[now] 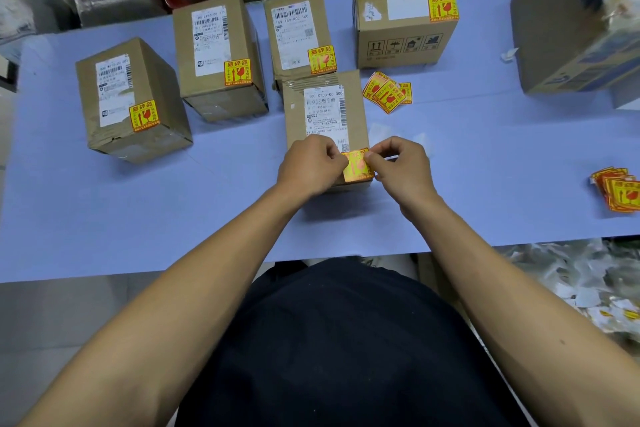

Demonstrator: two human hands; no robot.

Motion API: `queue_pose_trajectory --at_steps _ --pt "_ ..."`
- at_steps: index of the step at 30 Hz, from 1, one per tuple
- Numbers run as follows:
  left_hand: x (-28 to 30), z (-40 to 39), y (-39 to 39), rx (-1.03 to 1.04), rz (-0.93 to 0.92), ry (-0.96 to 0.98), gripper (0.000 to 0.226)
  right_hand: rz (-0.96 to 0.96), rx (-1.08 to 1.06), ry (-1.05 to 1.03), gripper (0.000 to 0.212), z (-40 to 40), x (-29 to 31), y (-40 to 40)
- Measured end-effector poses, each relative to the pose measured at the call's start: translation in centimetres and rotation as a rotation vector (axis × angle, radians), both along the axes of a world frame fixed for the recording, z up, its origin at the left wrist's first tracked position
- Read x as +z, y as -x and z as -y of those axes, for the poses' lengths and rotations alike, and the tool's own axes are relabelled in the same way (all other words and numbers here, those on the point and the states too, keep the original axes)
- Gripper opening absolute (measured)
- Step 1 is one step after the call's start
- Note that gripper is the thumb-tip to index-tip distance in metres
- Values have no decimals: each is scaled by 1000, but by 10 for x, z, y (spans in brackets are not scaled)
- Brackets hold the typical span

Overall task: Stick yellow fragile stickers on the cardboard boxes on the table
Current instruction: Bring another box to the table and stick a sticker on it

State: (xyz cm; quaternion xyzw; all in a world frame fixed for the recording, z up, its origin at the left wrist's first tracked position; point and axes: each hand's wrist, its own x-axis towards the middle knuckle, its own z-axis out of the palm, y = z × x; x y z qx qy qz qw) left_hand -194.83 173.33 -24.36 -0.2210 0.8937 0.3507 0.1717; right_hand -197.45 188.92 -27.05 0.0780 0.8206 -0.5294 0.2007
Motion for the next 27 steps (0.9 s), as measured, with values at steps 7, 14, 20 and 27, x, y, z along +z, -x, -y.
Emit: queue_pose_trajectory --at_steps 7,14,20,27 --pt "-7 1 -1 -39 -48 70 18 -23 -39 -17 11 3 -4 -5" --pt "-13 -1 0 -67 -92 162 17 -22 -27 -44 14 3 -8 -6" --pt "-14 0 0 -76 -144 329 22 -7 -28 -28 12 -1 -13 -6" --pt "-33 23 -23 -33 -189 309 72 96 58 -111 51 8 -19 -6"
